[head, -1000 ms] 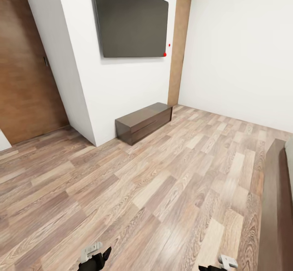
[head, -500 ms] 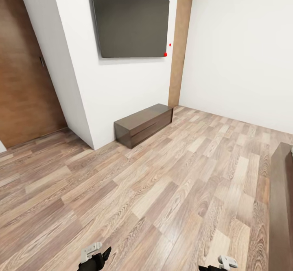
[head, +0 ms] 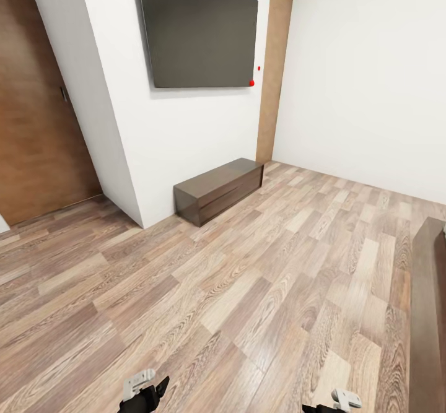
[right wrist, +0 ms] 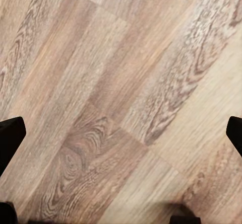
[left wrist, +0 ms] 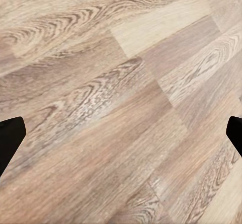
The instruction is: In the bedroom, move the book from the bed onto either nightstand, and place the two sandals side by side next to the bed.
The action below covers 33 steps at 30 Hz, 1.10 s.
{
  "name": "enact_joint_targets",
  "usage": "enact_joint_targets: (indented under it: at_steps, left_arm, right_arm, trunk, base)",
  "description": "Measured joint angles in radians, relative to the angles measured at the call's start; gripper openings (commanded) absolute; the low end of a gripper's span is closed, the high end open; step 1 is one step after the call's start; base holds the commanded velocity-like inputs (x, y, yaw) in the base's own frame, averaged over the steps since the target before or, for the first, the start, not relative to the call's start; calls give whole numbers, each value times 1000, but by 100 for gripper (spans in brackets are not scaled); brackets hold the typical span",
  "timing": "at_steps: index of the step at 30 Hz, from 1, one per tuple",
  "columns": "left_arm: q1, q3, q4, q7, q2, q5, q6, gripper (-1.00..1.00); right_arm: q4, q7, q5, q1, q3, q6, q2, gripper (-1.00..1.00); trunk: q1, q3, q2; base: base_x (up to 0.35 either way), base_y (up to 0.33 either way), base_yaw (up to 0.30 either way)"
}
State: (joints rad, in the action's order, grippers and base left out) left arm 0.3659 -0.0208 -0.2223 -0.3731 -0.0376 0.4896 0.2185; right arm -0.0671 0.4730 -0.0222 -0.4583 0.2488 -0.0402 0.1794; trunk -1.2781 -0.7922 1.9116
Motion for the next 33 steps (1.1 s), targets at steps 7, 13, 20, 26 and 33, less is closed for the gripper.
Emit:
enact_joint_targets:
  at_steps: [7,13,20,26,33]
  left_arm:
    - [0,0,0,0,0,0,1,100]
    - [0,0,0,0,0,0,0,100]
    - [0,0,0,0,0,0,0,100]
    - [0,0,0,0,0,0,0,100]
    - [0,0,0,0,0,0,0,100]
  right_arm:
    - [0,0,0,0,0,0,0,100]
    - [0,0,-2,0,0,0,0,100]
    - [0,0,-3,0,0,0,0,100]
    - [0,0,-4,0,0,0,0,100]
    - [0,0,-4,0,0,0,0,100]
  trunk:
    - [1,0,0]
    - [0,0,0]
    - [0,0,0]
    - [1,0,0]
    - [1,0,0]
  base:
    - [233,0,0]
    - [146,0,0]
    - [141,0,0]
    - [304,0,0]
    - [329,0,-12]
